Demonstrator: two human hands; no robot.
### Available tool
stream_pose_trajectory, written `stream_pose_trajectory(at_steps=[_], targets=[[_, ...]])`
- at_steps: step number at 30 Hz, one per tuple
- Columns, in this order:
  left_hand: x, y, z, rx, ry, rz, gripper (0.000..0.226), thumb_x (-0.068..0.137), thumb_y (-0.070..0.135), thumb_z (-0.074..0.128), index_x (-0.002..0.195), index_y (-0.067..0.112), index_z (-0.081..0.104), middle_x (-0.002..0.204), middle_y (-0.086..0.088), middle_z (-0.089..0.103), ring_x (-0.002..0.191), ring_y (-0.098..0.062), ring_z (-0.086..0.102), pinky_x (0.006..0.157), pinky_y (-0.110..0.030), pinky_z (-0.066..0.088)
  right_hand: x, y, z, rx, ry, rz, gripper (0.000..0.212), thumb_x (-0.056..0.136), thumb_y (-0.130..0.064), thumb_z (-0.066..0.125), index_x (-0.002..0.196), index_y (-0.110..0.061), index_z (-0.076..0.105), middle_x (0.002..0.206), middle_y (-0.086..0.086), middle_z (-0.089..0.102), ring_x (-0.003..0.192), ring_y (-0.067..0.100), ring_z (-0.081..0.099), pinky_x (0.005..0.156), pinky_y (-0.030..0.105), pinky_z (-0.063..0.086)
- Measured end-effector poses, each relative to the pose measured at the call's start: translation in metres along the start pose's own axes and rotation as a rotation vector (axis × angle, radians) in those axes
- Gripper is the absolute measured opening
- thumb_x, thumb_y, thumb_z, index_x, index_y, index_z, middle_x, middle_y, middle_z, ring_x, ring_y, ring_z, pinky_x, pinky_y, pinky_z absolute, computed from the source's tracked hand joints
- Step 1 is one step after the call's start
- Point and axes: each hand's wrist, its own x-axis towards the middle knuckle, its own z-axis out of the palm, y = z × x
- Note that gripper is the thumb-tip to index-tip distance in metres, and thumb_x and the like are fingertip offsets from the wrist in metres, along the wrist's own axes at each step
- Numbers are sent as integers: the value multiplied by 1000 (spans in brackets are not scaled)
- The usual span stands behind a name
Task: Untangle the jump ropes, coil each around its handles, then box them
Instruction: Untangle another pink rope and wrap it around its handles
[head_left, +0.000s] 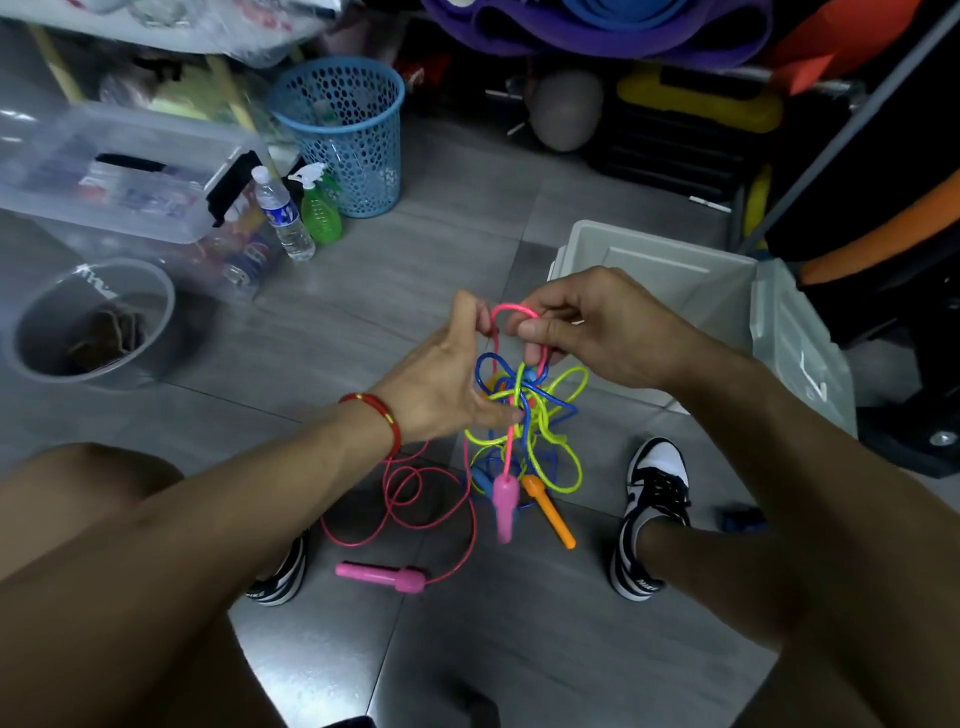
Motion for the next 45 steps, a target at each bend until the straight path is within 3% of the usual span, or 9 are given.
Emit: stream_pose_trajectory(at_steps=[9, 14, 22, 26, 29, 33, 38, 43, 45], targets=[[-3, 3, 19, -19, 33, -14, 86, 63, 32, 92, 118, 19, 27, 113, -5, 54, 98, -25, 60, 86, -38, 49, -1, -8, -3, 203, 107, 30, 16, 97, -15, 64, 94, 0, 70, 77, 13, 74, 75, 28, 74, 75, 45, 63], [3, 9, 26, -178, 40, -89, 80, 64, 50, 87, 117, 30, 30, 111, 1, 58, 90, -21, 66, 82, -43, 57, 0, -12, -5, 275, 170, 58, 18, 98, -15, 63, 96, 3, 68, 80, 17, 74, 78, 30, 75, 76, 47, 63], [14, 11, 32, -222, 104, -150, 71, 68, 13, 78, 118, 32, 33, 112, -6, 54, 88, -22, 62, 79, -40, 57, -4, -4, -9, 235, 230, 113, 18, 97, -16, 65, 90, -1, 70, 74, 13, 73, 73, 27, 75, 74, 47, 63], [21, 5, 29, -332, 88, -178, 57, 65, 13, 74, 113, 24, 45, 92, -7, 65, 69, -21, 62, 73, -47, 59, -6, 6, -22, -108, 311, 69, 17, 97, -26, 62, 87, -18, 73, 63, -1, 70, 63, 14, 72, 74, 39, 60], [24, 3, 28, -422, 22, -130, 42, 67, 10, 73, 105, 15, 55, 63, 9, 58, 61, -16, 51, 74, -48, 56, -8, 10, -34, -231, 344, 119, 17, 97, -26, 58, 90, -23, 73, 59, -5, 60, 58, 9, 67, 66, 25, 51], [25, 0, 21, -390, -107, -112, 26, 71, 9, 74, 90, 22, 61, 64, 6, 61, 62, -15, 56, 70, -47, 56, -6, 14, -35, 184, 432, 227, 21, 100, -14, 52, 90, -9, 70, 48, -6, 43, 42, 11, 50, 61, 36, 54], [22, 7, 12, -29, -185, -133, 18, 76, 21, 72, 76, 20, 55, 63, 4, 55, 64, -18, 52, 54, -26, 41, -3, 4, -28, 501, 501, 279, 25, 105, -18, 47, 92, -7, 65, 49, -7, 26, 41, 11, 24, 44, 24, 34], [11, 4, 9, 53, -227, -156, 29, 86, 2, 62, 104, 15, 44, 69, -13, 68, 51, -23, 67, 46, -28, 53, -8, 7, -39, -94, 515, 143, 24, 100, -27, 53, 91, -21, 74, 43, -12, 43, 40, 7, 40, 48, 17, 28], [7, 2, 5, -28, -204, -128, 25, 87, -5, 53, 103, 13, 46, 75, -16, 68, 51, -21, 69, 48, -33, 56, -15, 7, -46, -342, 444, 87, 22, 101, -28, 55, 97, -20, 75, 56, -32, 53, 55, -5, 51, 56, 15, 31]])
